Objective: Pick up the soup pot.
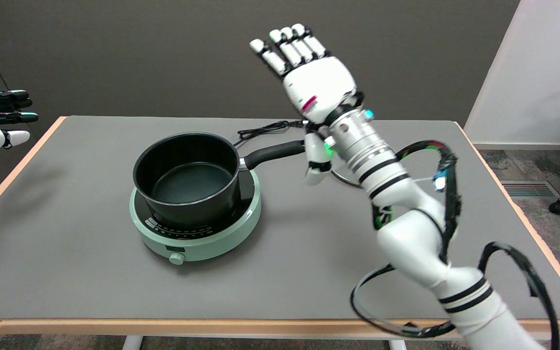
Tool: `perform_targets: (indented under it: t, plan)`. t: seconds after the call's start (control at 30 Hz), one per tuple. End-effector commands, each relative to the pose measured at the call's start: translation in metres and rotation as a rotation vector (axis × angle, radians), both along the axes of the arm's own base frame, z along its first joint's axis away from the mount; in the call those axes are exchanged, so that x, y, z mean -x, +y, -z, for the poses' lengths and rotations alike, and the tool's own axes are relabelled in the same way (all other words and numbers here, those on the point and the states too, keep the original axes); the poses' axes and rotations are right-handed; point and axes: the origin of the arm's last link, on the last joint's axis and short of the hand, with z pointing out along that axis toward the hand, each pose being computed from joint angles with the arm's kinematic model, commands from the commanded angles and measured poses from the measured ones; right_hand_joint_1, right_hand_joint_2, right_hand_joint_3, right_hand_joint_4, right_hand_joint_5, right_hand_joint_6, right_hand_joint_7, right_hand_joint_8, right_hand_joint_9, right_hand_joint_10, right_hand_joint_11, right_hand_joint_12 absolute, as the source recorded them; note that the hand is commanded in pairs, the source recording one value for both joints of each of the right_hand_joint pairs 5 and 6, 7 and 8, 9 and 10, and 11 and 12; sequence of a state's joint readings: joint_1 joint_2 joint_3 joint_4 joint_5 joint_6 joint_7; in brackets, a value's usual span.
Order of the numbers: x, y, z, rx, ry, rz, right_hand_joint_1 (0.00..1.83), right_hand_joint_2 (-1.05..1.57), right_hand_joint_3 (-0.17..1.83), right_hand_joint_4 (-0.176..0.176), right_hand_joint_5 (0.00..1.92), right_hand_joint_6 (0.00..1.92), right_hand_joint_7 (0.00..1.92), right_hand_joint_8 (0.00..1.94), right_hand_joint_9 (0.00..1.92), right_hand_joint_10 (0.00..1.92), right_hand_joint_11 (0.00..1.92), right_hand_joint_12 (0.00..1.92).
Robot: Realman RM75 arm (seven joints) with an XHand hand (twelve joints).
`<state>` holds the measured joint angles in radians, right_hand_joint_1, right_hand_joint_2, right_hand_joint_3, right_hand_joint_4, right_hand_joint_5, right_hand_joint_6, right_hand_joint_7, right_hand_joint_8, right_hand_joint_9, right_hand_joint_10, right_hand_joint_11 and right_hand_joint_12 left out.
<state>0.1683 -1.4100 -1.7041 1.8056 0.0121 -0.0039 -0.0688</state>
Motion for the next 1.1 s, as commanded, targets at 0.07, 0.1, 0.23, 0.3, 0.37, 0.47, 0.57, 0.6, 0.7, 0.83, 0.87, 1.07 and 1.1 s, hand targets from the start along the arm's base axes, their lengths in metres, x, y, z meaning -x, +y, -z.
perform_targets:
  t: [0.07,0.1,0.23,0.3,0.37,0.47,0.57,0.6,0.7,0.83,0.87,1.07,1.1]
  plan:
    - [0.036,0.008,0.094,-0.069,0.003,0.004,1.31,-1.05,0.97,0.118,0.03,0.03,0.03,0.03,0.03,0.03,0.03,0.03]
    - [0.039,0.005,0.095,-0.069,-0.002,0.015,1.31,-1.05,0.97,0.119,0.03,0.03,0.03,0.03,0.03,0.03,0.03,0.03]
    - [0.046,-0.005,0.097,-0.060,-0.016,0.048,1.30,-1.05,1.03,0.120,0.03,0.03,0.03,0.03,0.03,0.03,0.03,0.03]
    - [0.050,-0.010,0.096,-0.050,-0.022,0.064,1.29,-1.05,1.08,0.118,0.03,0.03,0.03,0.03,0.03,0.03,0.03,0.03]
    - [0.053,-0.015,0.095,-0.035,-0.019,0.076,1.29,-1.05,1.17,0.123,0.03,0.03,0.03,0.03,0.03,0.03,0.03,0.03]
    - [0.055,-0.019,0.092,-0.002,0.000,0.077,1.28,-1.05,1.34,0.133,0.02,0.02,0.02,0.02,0.02,0.02,0.02,0.02]
    - [0.055,-0.020,0.086,0.027,-0.015,0.064,1.29,-1.05,1.44,0.160,0.01,0.01,0.01,0.01,0.01,0.01,0.01,0.01]
    - [0.055,-0.020,0.084,0.034,-0.026,0.060,1.29,-1.05,1.45,0.163,0.01,0.01,0.01,0.01,0.01,0.01,0.01,0.01]
    - [0.057,-0.019,0.073,0.061,-0.106,0.036,1.30,-1.05,1.46,0.169,0.01,0.01,0.01,0.01,0.01,0.01,0.01,0.01]
    - [0.060,-0.018,0.065,0.094,-0.169,-0.005,1.30,-1.05,1.46,0.157,0.01,0.01,0.01,0.01,0.01,0.01,0.01,0.01]
    - [0.059,-0.017,0.064,0.103,-0.181,-0.014,1.30,-1.05,1.46,0.153,0.01,0.01,0.01,0.01,0.01,0.01,0.01,0.01]
    - [0.065,-0.012,0.058,0.122,-0.210,-0.016,1.30,-1.05,1.45,0.126,0.01,0.01,0.01,0.01,0.01,0.01,0.01,0.01]
    - [0.068,-0.012,0.058,0.125,-0.210,-0.013,1.30,-1.05,1.44,0.126,0.01,0.01,0.01,0.01,0.01,0.01,0.01,0.01]
